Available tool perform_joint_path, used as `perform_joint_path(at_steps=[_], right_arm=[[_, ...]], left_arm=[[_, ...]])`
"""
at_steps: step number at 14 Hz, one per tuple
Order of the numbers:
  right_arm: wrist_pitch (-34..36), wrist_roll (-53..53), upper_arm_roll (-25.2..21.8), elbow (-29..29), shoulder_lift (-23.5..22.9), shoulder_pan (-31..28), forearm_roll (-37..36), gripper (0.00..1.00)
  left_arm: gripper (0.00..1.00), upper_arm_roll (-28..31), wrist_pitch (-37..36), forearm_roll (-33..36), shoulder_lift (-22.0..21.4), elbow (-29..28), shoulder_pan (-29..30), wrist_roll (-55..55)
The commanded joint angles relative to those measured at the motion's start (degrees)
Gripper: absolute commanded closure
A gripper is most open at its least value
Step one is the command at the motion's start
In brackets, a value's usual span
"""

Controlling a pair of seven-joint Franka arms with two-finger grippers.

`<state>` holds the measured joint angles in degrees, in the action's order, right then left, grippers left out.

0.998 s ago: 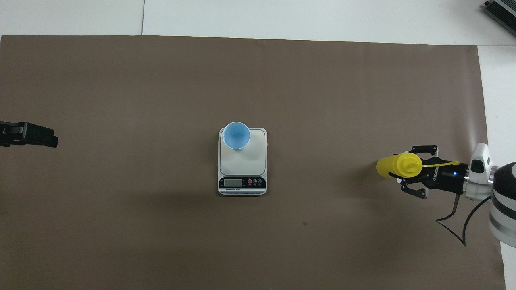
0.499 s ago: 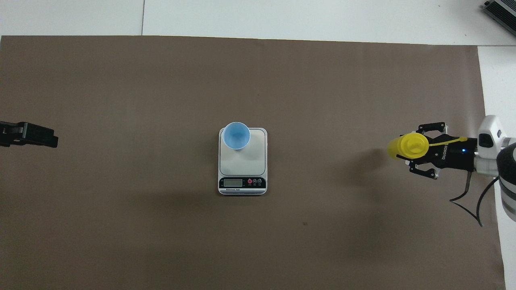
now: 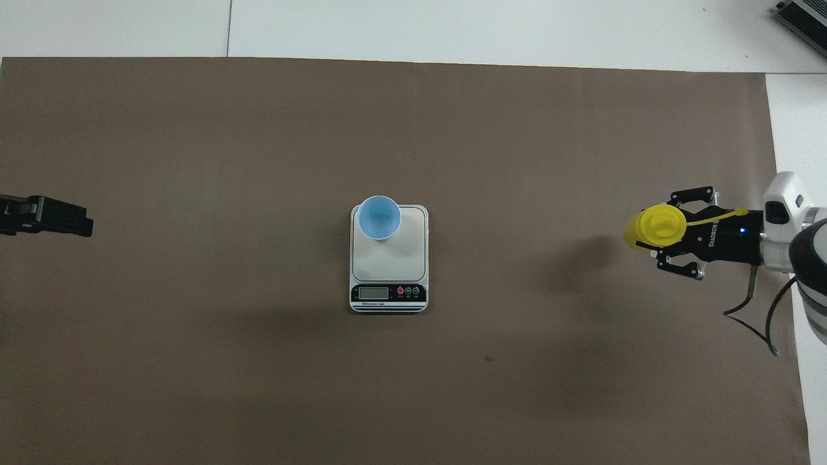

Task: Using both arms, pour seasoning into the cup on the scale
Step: 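Lift the yellow bottle with the right gripper toward the blue cup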

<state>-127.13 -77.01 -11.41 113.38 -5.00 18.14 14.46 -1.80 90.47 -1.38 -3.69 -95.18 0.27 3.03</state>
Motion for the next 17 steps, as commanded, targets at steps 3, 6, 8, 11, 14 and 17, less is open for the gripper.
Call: perform_joint_path(at_steps=[3, 6, 8, 11, 14, 17], right_arm=[[-3.91, 23.79, -0.19, -5.00, -7.90, 12.51, -15.23, 1.00], [-0.50, 29.97, -0.19, -11.85, -12.82, 18.04, -22.26, 1.00], [3.79, 34.97, -0.19, -18.25, -17.20, 20.08, -27.18, 1.00], [8.74, 43.50, -0.20, -27.68, -24.61, 24.22, -33.33, 1.00], [11.99, 44.05, -0.19, -27.61, -24.26, 27.02, -43.69, 1.00], [13.76, 44.05, -0.11, -26.47, -23.21, 28.96, -51.79, 1.00]], left_arm=[[0.00, -0.14, -0.65, -0.11, -0.88, -0.45, 0.44, 0.83], [0.00, -0.05, -0.65, -0.11, -0.88, -0.45, 0.44, 0.83], [0.00, -0.14, -0.65, -0.11, -0.79, -0.45, 0.44, 0.83], [0.00, -0.05, -0.65, -0.11, -0.88, -0.54, 0.44, 0.83], [0.00, -0.05, -0.65, -0.11, -0.79, -0.45, 0.44, 0.83], [0.00, -0.14, -0.65, -0.11, -0.79, -0.45, 0.44, 0.83]])
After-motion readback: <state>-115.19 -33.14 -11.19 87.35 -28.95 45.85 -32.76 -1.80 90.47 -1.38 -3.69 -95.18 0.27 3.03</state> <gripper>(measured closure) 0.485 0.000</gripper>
